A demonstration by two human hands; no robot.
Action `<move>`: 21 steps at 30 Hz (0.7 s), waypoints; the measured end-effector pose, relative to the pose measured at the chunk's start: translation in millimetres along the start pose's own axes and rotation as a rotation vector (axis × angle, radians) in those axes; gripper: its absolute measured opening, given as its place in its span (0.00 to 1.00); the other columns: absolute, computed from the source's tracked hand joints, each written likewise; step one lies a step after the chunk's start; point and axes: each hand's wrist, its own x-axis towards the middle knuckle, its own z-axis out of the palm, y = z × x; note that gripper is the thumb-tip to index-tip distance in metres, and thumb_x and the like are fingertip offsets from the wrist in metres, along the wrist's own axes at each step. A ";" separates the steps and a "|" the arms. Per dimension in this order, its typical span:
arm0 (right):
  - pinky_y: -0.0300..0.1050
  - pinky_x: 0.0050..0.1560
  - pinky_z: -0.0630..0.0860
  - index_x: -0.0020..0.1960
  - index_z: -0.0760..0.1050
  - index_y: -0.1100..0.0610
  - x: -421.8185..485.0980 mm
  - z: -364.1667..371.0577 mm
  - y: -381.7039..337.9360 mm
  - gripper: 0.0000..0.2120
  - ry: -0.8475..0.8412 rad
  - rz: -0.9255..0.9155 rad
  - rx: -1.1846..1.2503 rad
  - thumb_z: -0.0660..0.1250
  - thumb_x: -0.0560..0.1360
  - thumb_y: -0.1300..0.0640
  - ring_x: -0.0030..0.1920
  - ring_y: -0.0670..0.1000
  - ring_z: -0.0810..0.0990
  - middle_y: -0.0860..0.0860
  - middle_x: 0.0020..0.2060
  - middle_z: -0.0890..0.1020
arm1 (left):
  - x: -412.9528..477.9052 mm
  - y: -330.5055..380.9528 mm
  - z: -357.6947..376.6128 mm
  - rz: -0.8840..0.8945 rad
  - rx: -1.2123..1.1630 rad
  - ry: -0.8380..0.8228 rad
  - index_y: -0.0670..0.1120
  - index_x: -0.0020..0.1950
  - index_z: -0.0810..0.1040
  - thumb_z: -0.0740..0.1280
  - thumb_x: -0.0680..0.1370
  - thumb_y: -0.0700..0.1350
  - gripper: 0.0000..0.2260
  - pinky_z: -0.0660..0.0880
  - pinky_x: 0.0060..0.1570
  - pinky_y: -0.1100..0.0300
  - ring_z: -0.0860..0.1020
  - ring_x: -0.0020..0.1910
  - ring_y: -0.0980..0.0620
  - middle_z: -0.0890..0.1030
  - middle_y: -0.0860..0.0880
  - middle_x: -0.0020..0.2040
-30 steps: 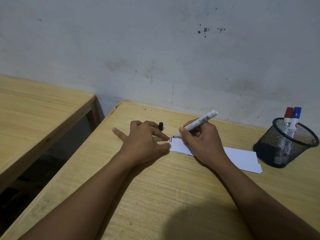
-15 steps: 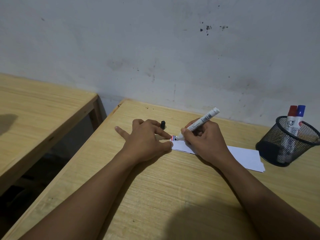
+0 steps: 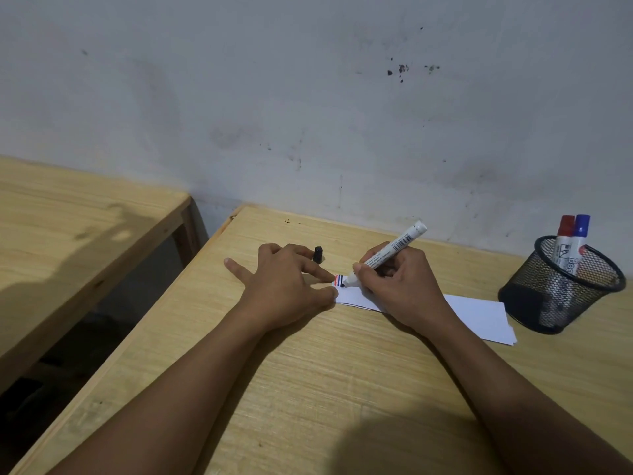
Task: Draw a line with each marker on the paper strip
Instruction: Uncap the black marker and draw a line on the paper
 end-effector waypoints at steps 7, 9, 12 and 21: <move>0.38 0.39 0.81 0.45 0.82 0.62 -0.9 -2.0 0.2 0.04 0.085 0.026 0.172 0.73 0.76 0.62 0.38 0.48 0.85 0.55 0.38 0.87 | 2.3 -2.7 2.6 0.003 -0.011 0.010 0.64 0.50 0.85 0.74 0.70 0.62 0.10 0.32 0.64 0.23 0.55 0.75 0.51 0.70 0.60 0.72; 0.41 0.39 0.81 0.44 0.81 0.66 -2.3 -5.7 -1.0 0.05 0.144 0.018 0.292 0.72 0.76 0.64 0.36 0.49 0.83 0.59 0.38 0.86 | 2.9 -3.1 2.3 0.002 -0.004 0.012 0.64 0.50 0.84 0.74 0.69 0.62 0.11 0.32 0.64 0.23 0.55 0.75 0.51 0.70 0.60 0.72; 0.42 0.40 0.81 0.43 0.80 0.64 -6.6 -5.3 -5.8 0.04 0.153 -0.001 0.299 0.72 0.76 0.65 0.36 0.49 0.83 0.57 0.37 0.85 | 1.5 -3.0 2.1 -0.020 -0.034 0.035 0.61 0.45 0.83 0.75 0.67 0.61 0.10 0.32 0.65 0.24 0.57 0.74 0.52 0.73 0.62 0.67; 0.36 0.36 0.79 0.45 0.79 0.71 -6.5 -28.0 -42.4 0.06 0.273 -0.079 0.450 0.71 0.77 0.68 0.31 0.48 0.79 0.57 0.33 0.82 | -1.4 3.2 -5.0 -0.083 -0.161 0.127 0.55 0.52 0.70 0.74 0.67 0.63 0.22 0.36 0.70 0.29 0.68 0.63 0.56 0.75 0.62 0.51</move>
